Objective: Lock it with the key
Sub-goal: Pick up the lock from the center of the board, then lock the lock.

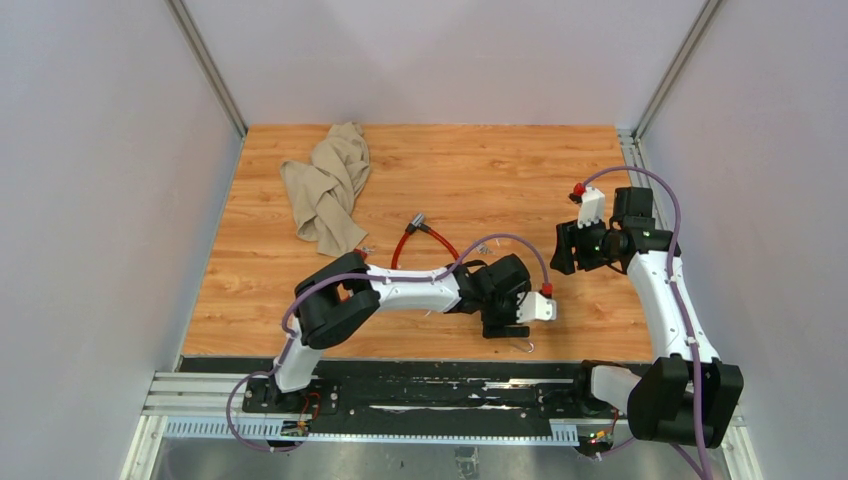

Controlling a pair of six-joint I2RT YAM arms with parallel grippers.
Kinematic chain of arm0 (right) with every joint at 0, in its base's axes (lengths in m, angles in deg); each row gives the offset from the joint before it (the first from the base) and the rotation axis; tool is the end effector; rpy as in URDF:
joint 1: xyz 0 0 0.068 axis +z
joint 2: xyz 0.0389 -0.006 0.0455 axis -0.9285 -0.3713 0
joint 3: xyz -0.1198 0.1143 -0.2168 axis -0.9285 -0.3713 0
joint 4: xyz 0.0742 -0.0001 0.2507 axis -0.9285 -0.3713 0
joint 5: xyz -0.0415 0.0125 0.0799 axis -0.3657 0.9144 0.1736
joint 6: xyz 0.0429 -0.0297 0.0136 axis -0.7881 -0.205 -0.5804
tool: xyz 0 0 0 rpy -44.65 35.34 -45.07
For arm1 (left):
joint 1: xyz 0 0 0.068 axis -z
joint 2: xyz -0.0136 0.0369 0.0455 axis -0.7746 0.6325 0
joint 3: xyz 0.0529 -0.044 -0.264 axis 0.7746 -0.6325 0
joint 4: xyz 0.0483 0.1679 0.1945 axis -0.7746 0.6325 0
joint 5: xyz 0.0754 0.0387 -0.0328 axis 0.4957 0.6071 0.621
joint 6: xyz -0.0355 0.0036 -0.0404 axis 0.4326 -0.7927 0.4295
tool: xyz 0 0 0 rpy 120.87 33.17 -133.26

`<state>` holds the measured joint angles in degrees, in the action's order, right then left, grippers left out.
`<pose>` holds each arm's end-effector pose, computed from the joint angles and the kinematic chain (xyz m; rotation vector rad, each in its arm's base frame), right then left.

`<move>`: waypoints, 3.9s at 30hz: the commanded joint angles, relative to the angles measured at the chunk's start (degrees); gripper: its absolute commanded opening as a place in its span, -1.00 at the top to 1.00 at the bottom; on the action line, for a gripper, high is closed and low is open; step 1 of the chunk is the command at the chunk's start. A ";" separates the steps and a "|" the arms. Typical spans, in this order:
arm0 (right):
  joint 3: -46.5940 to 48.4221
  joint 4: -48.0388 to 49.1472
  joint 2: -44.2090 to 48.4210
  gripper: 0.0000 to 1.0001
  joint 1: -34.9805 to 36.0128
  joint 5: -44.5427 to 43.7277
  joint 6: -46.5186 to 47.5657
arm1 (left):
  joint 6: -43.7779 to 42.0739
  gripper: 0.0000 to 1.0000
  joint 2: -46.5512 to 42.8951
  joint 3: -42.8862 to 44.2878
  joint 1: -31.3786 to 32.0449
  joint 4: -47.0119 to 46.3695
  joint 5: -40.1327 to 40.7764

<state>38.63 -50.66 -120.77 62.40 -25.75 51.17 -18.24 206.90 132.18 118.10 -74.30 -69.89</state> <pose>0.2272 -0.0061 0.2768 -0.4571 2.3450 0.4169 0.1608 -0.4061 0.1594 1.8951 1.6986 -0.5923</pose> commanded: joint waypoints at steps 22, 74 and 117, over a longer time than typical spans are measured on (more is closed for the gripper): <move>-0.01 0.25 2.08 -0.27 -0.88 2.59 1.05 | -10.30 0.64 1.35 -2.83 0.11 2.48 -2.58; 6.75 21.58 -12.13 -0.35 14.41 33.19 -37.03 | 6.54 0.99 -31.26 -12.64 -21.33 -9.93 3.91; 12.42 25.53 -23.72 0.72 17.43 33.47 -41.71 | 3.06 0.99 -31.22 -14.78 -17.85 -10.44 4.09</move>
<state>49.76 -23.60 -145.56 78.81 8.43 6.14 -14.39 176.85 118.37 99.76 -82.25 -64.10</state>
